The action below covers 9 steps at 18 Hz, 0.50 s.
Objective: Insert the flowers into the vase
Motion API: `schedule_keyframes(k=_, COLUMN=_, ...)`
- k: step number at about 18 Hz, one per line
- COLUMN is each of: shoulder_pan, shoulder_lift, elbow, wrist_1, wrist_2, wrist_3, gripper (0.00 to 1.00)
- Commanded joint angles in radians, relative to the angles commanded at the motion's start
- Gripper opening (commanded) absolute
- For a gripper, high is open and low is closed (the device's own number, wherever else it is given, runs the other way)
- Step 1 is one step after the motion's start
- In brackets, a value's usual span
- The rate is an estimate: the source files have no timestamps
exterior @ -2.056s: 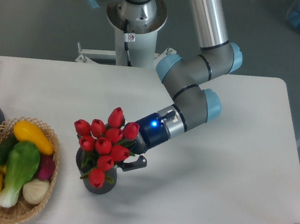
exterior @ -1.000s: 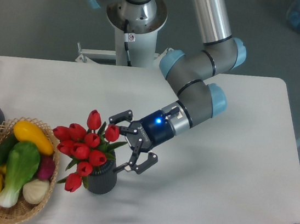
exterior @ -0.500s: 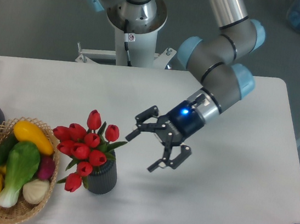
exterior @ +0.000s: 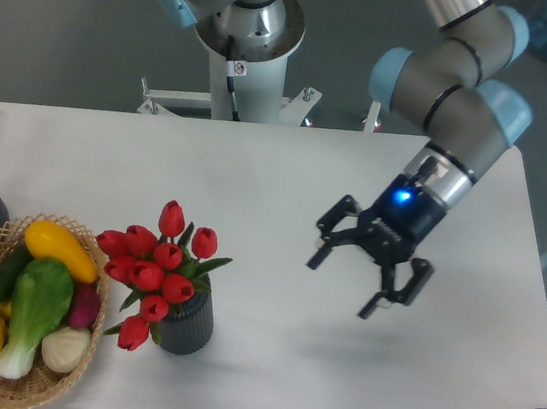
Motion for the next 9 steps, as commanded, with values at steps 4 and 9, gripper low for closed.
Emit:
schedule_keyframes(k=4, shoulder_pan=0.066, shoulder_lift=0.051, elbow=0.006, wrist_1=-0.002, wrist_2=0.284, wrist_3=0.011, gripper=1.00)
schedule_keyframes(k=9, shoulder_pan=0.108, shoulder_lift=0.118, elbow=0.023, wrist_1=-0.015, wrist_2=0.632, wrist_3=0.018, gripper=1.00)
